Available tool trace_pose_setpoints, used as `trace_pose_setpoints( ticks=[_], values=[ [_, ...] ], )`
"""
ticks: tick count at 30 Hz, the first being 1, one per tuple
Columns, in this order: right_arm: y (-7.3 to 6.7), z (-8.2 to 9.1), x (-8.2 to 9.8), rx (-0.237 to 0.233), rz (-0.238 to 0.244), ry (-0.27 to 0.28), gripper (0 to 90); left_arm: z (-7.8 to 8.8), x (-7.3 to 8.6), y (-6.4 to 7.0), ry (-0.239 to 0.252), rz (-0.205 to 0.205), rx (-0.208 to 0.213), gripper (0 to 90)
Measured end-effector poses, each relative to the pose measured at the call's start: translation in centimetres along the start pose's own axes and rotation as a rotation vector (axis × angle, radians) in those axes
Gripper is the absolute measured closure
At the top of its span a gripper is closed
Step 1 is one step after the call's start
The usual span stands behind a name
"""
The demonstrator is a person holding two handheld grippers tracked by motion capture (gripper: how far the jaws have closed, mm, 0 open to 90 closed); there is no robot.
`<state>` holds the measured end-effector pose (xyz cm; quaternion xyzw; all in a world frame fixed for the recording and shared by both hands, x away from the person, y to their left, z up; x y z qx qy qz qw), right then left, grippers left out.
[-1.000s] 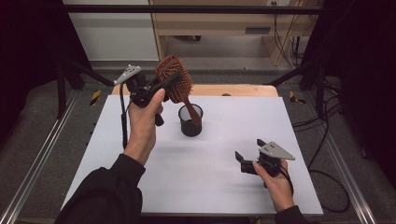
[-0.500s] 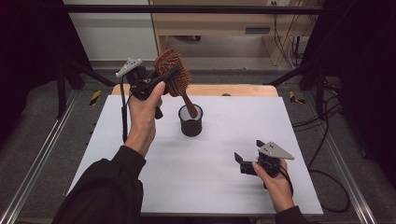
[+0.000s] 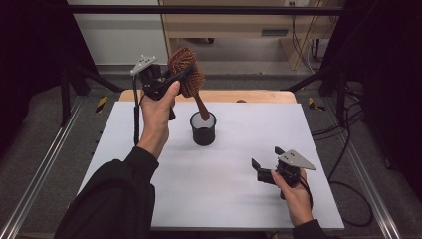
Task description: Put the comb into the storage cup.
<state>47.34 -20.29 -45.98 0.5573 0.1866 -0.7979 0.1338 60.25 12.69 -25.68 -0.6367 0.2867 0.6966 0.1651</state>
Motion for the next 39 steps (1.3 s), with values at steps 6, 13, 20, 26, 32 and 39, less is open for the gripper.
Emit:
trace_pose_setpoints(
  ticks=[6, 13, 20, 26, 32, 39],
  values=[
    [0.0, -0.2, 0.1, 0.006, 0.013, -0.017, 5.2, -0.3, -0.4, 0.3, 0.01, -0.023, 0.004, 51.9],
    [-0.1, -0.3, 0.1, -0.002, 0.013, -0.019, 5.0, -0.6, -0.1, 0.2, -0.01, -0.039, -0.01, 51.9],
    [0.2, -0.3, 0.1, 0.001, 0.026, -0.025, 5.0, -0.5, -0.7, 0.0, 0.006, -0.062, -0.004, 51.9],
    [0.1, -0.3, 0.2, 0.0, 0.034, -0.029, 5.1, -1.0, 0.2, -0.7, -0.01, -0.057, -0.015, 51.9],
    [0.0, -0.4, 0.1, -0.01, 0.048, -0.025, 5.3, -1.4, 0.9, -1.1, -0.026, -0.066, -0.02, 51.9],
    [-0.1, -0.3, 0.1, -0.022, 0.053, -0.02, 6.2, -1.5, 1.2, -1.6, -0.026, -0.061, -0.029, 51.9]
  ],
)
Point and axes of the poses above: each handheld gripper's, and its own axes: z roughly backward along the jaws, x roughly out of its underside, y roughly to its right, the point moved 3 cm from there along -z, roughly forward along the jaws, and after that the axes turned 6 degrees about -z, right-handed, at the moved point
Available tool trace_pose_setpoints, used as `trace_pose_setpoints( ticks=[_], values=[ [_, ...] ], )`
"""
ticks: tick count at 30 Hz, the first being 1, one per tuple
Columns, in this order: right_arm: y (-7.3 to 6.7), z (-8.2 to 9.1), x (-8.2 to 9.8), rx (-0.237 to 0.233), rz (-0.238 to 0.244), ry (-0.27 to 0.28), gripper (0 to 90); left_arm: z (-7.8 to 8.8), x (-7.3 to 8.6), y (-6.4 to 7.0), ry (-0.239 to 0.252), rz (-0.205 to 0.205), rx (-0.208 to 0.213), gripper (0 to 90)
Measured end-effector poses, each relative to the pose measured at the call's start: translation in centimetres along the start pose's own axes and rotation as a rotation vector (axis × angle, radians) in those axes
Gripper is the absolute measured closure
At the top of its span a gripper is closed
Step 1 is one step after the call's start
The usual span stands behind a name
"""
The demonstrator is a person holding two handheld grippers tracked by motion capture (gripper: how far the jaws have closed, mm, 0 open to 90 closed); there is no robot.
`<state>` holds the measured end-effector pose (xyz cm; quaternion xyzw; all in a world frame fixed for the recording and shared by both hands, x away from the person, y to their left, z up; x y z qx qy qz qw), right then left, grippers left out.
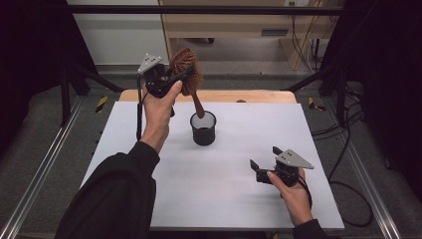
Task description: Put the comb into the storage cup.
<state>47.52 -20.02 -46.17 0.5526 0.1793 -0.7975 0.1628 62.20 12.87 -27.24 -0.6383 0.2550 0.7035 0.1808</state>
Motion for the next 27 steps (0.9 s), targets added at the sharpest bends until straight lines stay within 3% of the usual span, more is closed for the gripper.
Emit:
trace_pose_setpoints(
  ticks=[7, 19, 24, 27],
  values=[
    [-0.1, 0.0, 0.0, -0.006, 0.007, 0.001, 6.2, -0.3, 0.7, -0.1, 0.022, 0.015, -0.018, 51.9],
    [-0.2, 0.0, 0.0, -0.024, 0.01, 0.005, 6.0, -0.5, 1.8, -0.4, 0.008, 0.012, -0.025, 51.8],
    [-0.2, 0.1, 0.0, -0.024, 0.01, 0.01, 4.1, -0.4, 2.0, -0.1, 0.004, -0.005, -0.03, 51.8],
    [-0.2, 0.2, 0.0, -0.038, 0.01, 0.009, 3.7, -0.4, 2.2, 0.1, -0.004, -0.036, -0.036, 51.8]
  ],
)
Point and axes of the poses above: each handheld gripper's, and its own axes: z roughly backward along the jaws, x roughly out of its underside, y roughly to its right, the point moved 3 cm from there along -z, roughly forward along the jaws, and after that the axes turned 6 degrees about -z, right-handed, at the moved point
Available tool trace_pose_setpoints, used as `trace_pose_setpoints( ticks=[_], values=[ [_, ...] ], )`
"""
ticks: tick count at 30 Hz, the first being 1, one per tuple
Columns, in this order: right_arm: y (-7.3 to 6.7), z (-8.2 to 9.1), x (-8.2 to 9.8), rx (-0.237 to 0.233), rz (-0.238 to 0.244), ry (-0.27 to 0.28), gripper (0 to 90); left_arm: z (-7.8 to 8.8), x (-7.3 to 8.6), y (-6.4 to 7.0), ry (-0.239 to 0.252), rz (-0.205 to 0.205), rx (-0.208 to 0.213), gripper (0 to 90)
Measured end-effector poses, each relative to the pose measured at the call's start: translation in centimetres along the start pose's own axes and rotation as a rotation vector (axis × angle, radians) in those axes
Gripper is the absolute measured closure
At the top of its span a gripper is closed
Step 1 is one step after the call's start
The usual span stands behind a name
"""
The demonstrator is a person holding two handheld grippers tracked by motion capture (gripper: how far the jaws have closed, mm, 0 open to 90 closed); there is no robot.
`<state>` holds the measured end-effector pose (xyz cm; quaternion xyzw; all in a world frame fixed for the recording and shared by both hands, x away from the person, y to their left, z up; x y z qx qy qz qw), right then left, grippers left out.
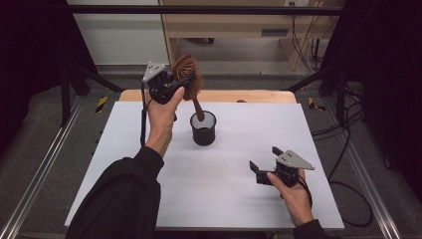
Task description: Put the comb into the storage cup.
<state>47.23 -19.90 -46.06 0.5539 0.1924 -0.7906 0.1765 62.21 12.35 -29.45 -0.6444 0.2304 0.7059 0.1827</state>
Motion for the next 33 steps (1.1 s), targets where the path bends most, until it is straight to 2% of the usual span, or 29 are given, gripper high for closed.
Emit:
trace_pose_setpoints(
  ticks=[1, 6, 10, 20, 24, 28, 33],
  values=[
    [0.0, 0.1, 0.0, -0.003, 0.0, 0.001, 3.6, 0.0, 0.1, 0.0, -0.003, -0.005, -0.003, 51.8],
    [-0.2, 0.6, 0.1, -0.002, -0.018, 0.013, 3.5, 0.4, 0.3, -0.3, 0.002, 0.022, -0.018, 51.8],
    [-0.2, 0.8, 0.0, 0.004, -0.023, 0.024, 3.4, 0.6, 0.3, -0.1, 0.0, -0.005, -0.045, 51.8],
    [0.0, 1.0, 0.1, 0.006, -0.053, 0.04, 4.2, 0.2, 0.7, 0.5, -0.022, -0.028, -0.03, 51.8],
    [-0.3, 0.6, 0.3, -0.012, -0.046, 0.022, 3.4, -0.1, 1.0, 0.6, -0.029, -0.038, -0.025, 51.8],
    [-0.6, 0.7, 0.1, -0.019, -0.033, 0.027, 3.5, -0.6, 1.4, 0.5, -0.043, -0.041, -0.028, 51.8],
    [-0.4, 0.6, 0.2, -0.021, -0.039, 0.022, 3.5, -0.8, 1.9, 0.4, -0.052, -0.039, -0.028, 51.8]
  ],
)
Point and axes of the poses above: each handheld gripper's, and its own axes: z roughly backward along the jaws, x roughly out of its underside, y roughly to its right, the point moved 3 cm from there along -z, roughly forward along the jaws, and after that the axes turned 6 degrees about -z, right-handed, at the moved point
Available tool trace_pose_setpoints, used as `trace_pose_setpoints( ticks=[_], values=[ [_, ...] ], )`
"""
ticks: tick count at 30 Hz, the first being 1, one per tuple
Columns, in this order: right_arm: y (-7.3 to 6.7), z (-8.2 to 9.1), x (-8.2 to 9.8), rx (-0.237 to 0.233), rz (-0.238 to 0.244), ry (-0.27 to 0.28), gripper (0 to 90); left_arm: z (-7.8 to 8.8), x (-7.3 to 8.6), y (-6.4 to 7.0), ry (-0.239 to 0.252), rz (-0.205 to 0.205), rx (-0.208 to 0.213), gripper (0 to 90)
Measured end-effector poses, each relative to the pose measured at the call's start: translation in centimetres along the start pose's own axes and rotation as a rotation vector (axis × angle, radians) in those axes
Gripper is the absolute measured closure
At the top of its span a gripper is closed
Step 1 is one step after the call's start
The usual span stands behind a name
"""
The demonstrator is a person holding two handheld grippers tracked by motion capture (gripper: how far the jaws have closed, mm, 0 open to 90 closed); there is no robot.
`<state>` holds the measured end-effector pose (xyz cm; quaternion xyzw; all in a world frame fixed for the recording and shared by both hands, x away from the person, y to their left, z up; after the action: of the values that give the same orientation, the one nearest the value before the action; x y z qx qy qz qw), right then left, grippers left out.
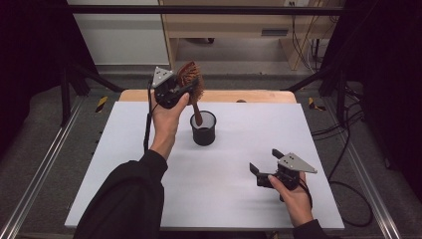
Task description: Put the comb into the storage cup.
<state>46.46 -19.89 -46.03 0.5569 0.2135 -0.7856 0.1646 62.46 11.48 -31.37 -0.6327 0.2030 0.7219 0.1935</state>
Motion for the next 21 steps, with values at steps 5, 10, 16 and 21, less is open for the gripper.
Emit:
trace_pose_setpoints(
  ticks=[5, 10, 16, 21],
  values=[
    [-0.1, 0.0, 0.0, -0.004, 0.004, 0.001, 3.5, -0.1, 0.3, -0.1, -0.006, 0.002, -0.003, 51.8],
    [-0.2, 0.0, 0.0, -0.004, 0.006, -0.001, 3.5, 0.1, 0.5, -0.1, -0.002, 0.014, 0.0, 51.8],
    [-0.3, -0.1, 0.0, -0.008, 0.011, -0.007, 3.5, -0.1, 1.0, -0.2, -0.013, 0.025, 0.007, 51.8],
    [-0.3, -0.1, 0.1, -0.012, 0.015, -0.01, 3.5, -0.4, 1.5, 0.0, -0.019, 0.044, 0.013, 51.7]
  ],
)
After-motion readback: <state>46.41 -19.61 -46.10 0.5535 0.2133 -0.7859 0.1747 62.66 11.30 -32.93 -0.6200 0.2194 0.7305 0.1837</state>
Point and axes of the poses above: each handheld gripper's, and its own axes: z roughly backward along the jaws, x roughly out of its underside, y roughly to its right, the point moved 3 cm from there along -z, roughly forward along the jaws, and after that the axes turned 6 degrees about -z, right-handed, at the moved point
